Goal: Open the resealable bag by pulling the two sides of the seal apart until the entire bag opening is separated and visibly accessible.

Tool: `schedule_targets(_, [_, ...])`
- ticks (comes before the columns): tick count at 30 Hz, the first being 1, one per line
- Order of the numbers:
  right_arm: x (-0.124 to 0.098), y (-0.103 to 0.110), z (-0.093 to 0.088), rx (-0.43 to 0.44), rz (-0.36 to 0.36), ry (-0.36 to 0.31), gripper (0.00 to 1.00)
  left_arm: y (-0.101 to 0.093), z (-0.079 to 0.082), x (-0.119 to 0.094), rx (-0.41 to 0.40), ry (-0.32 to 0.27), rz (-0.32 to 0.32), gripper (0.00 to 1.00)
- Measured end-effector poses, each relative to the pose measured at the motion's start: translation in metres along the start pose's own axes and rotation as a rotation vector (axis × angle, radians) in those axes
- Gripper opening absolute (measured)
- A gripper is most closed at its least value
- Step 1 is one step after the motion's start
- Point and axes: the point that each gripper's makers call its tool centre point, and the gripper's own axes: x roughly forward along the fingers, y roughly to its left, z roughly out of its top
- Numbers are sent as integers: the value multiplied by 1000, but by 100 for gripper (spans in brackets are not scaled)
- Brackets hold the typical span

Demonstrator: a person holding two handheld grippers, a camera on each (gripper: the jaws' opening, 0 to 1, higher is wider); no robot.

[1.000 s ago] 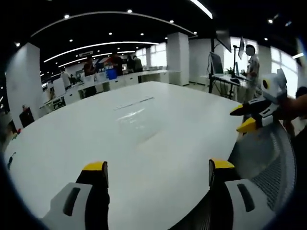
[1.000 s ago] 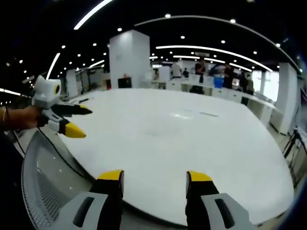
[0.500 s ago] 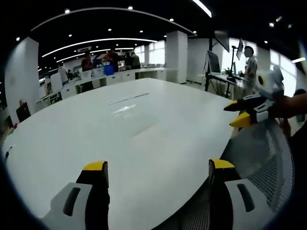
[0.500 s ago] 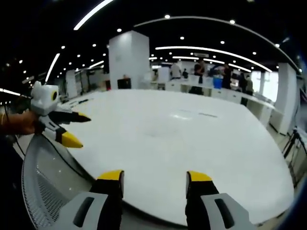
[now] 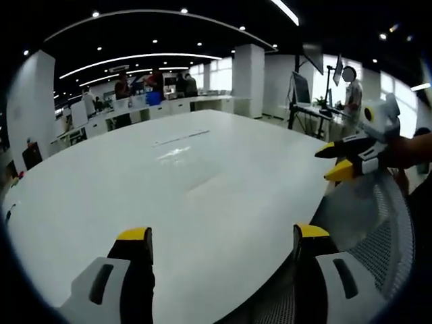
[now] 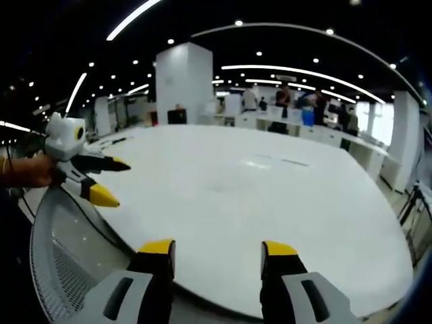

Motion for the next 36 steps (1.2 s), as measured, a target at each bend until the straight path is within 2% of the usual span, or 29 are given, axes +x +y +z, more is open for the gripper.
schedule_targets(8, [0,0,0,-1,-3,1,48,0,-1,0,1,0,3,83])
schedule_targets(10, [0,0,0,-3,-3,2,48,1,-5,1,21,22,10,82])
schedule_targets(14, [0,0,0,-1,-5,-2,49,-3,-5,2,39,24,-2,84])
schedule_targets(16, [-1,-2,1,4,-13,-8,53,-3,-4,1,34,18,-5,86])
schedule_targets(20, [-1,-5,3,10,-31,-21,62,1,4,-2,-25,-28,-5,94])
schedule_targets(22, [-2,-8,7,0,-48,-41,70,5,7,-5,-39,-43,7,99])
schedule_targets(24, [-1,-9,11,-1,-55,-64,80,6,8,-6,-44,-45,16,99])
schedule_targets(26, [-2,-11,13,-1,-63,-81,85,6,8,-8,-43,-43,24,99])
schedule_targets(32, [-2,-12,12,27,-58,-80,84,5,9,-11,-40,-42,24,99])
schedule_targets(36, [-1,-11,12,25,-56,-77,83,6,8,-12,-6,-40,41,99])
